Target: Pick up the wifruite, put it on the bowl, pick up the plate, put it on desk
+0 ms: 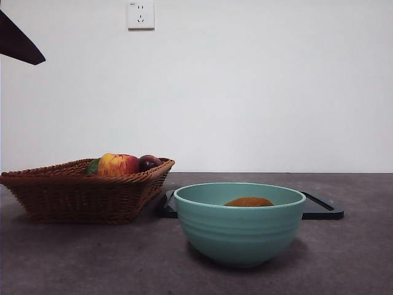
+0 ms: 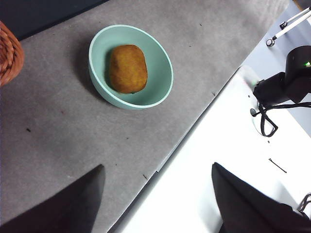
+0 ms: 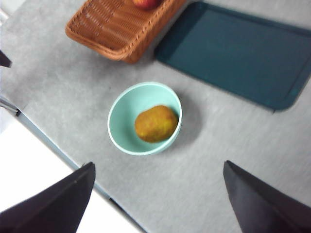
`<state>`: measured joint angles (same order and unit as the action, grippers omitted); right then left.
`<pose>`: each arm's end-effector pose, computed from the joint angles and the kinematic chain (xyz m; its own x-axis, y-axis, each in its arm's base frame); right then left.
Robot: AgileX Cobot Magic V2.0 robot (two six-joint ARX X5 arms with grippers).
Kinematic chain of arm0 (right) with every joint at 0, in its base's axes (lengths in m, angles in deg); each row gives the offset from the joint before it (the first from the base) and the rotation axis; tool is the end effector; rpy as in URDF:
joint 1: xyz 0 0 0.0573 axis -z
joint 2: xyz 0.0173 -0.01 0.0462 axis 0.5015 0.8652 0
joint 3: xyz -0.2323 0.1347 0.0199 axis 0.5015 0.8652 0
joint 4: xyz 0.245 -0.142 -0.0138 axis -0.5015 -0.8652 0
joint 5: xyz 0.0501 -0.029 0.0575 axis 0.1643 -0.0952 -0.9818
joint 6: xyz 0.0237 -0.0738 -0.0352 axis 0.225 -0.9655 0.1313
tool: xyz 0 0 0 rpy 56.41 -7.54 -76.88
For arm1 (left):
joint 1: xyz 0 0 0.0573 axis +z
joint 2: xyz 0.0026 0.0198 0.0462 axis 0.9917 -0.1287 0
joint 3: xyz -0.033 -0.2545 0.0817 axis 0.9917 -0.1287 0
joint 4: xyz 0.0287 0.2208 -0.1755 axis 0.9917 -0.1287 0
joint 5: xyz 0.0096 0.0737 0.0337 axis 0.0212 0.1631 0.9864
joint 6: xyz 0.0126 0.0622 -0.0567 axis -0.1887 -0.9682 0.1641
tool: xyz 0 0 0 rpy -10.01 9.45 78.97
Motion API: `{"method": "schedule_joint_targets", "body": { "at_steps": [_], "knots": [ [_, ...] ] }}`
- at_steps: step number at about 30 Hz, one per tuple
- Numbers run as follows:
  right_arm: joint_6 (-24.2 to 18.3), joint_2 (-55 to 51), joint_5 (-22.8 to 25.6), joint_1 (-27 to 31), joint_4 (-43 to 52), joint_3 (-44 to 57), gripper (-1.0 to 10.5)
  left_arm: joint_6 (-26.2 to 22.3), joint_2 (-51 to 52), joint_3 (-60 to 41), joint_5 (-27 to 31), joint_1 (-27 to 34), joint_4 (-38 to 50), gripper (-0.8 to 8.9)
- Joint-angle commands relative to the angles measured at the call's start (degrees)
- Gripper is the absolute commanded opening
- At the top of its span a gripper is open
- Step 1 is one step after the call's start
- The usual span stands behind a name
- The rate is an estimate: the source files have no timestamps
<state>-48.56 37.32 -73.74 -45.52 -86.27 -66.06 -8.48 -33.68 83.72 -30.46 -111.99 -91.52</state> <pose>0.1491 0.0757 0.3106 0.4651 0.6069 -0.6445 -0.5429 0.7706 0.3339 0.1627 -0.1380 0.2728 0.1801 -0.7440 -0.6435 0.7028 0.5550 -0.4450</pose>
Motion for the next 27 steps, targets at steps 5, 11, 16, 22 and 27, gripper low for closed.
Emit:
{"method": "schedule_joint_targets", "body": {
  "at_steps": [5,11,16,22,27],
  "knots": [
    [9.68,3.15,-1.95,-2.93,11.65,9.99,3.7,-0.72,-0.28,0.31,-0.31,-0.24,0.83,3.44],
    [16.66,7.80,-0.44,-8.26,26.36,18.08,3.5,-0.74,-0.28,0.31,-0.31,-0.26,1.03,3.44],
    [17.66,13.94,5.11,-12.61,33.40,19.58,3.1,-0.70,-0.28,0.31,-0.31,-0.26,1.88,3.44],
    [17.68,21.22,10.05,-15.98,41.20,19.58,2.5,-0.68,-0.28,0.31,-0.31,-0.26,2.29,3.44],
    [17.68,26.60,12.72,-17.35,44.63,19.58,2.4,-0.70,-0.28,0.31,-0.31,-0.26,2.27,3.44]
  ]
}}
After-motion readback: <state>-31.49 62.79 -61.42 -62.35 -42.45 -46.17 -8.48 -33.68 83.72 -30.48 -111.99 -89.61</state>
